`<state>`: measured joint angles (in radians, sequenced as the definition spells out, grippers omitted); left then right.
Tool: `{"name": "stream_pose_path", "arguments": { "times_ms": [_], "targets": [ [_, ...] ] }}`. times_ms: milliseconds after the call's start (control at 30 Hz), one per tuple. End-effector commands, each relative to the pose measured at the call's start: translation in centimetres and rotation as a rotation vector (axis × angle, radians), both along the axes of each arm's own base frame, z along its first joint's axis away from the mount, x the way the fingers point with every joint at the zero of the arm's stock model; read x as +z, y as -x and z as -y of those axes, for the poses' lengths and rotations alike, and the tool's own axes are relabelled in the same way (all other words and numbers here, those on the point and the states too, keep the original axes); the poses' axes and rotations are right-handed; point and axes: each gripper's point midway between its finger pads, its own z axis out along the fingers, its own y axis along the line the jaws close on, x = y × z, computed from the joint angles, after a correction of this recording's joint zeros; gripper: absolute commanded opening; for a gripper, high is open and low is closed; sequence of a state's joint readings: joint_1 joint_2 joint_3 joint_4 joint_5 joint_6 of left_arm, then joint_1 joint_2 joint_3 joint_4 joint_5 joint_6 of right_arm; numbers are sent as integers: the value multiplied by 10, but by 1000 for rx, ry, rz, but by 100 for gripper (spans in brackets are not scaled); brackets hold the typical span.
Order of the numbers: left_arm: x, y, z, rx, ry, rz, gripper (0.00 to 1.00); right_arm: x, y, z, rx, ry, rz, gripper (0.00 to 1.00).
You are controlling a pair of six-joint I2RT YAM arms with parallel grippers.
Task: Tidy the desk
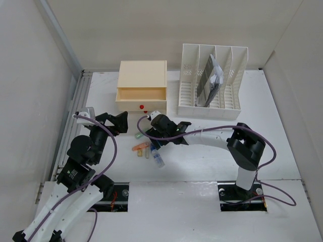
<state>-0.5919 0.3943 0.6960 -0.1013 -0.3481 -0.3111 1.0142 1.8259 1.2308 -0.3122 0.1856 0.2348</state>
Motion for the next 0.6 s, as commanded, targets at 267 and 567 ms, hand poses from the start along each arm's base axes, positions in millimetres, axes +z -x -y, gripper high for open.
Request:
{"name": "stream_pose_path", "arguments": {
  "times_ms": [267,567],
  "targets": [
    [13,3,-9,30,21,52,97,78,-15,3,56,-92,211,12],
    [13,0,-7,30,15,43,97,158,5,-10,360,-149,317,0]
  ]
}}
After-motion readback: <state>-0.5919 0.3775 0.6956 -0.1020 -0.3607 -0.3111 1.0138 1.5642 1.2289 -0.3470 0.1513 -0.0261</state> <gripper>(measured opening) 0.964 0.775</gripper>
